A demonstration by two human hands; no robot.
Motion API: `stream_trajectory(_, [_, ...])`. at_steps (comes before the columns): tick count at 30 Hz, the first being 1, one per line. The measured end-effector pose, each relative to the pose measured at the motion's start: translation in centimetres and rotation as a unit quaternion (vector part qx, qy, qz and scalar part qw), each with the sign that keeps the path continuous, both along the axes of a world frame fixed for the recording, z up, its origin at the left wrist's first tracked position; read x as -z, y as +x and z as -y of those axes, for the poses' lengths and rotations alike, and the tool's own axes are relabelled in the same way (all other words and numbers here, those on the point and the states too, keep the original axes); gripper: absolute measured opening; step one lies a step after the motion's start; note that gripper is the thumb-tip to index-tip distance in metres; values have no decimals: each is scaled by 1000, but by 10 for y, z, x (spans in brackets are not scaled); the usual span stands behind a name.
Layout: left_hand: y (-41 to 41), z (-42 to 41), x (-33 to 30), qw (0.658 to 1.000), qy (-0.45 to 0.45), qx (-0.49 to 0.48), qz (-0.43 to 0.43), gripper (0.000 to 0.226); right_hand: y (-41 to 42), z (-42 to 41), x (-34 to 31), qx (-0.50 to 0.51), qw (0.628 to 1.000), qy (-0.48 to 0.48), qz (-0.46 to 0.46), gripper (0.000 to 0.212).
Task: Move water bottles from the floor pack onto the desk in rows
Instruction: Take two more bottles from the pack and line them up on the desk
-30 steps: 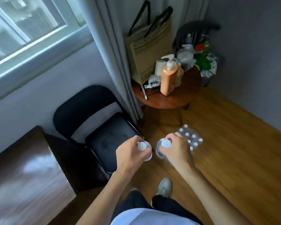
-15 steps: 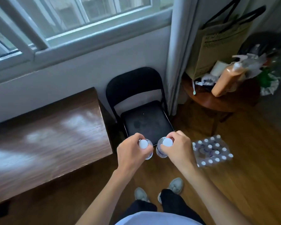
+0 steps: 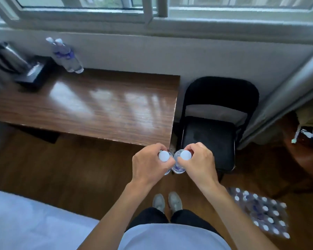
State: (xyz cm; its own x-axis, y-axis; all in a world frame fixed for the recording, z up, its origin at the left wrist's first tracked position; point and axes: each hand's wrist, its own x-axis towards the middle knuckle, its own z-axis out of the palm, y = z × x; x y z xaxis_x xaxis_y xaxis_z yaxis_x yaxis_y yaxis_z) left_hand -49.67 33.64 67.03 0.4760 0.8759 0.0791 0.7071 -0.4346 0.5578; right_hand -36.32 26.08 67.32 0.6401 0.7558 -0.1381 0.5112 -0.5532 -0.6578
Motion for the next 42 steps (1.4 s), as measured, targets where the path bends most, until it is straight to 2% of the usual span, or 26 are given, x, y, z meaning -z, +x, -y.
stream_trajectory(7, [-40, -6, 0, 987, -25, -158, 9, 22, -21, -47, -2, -151, 989, -1, 3, 17])
stream_trajectory(19, [-122, -37, 7, 943, -60, -328, -13, 28, -92, -131, 4, -323, 945, -46, 9, 18])
stream_trajectory(24, [-171, -65, 13, 932, -75, -355, -19, 36, -139, -170, 8, -355, 934, -51, 6, 21])
stream_trajectory(33, [-272, -137, 19, 926, -60, -371, -31, 36, -238, -248, 18, -369, 928, -47, 6, 30])
stream_trajectory(42, [-353, -211, 23, 924, -51, -379, -28, 36, -326, -319, 23, -372, 927, -46, -1, 26])
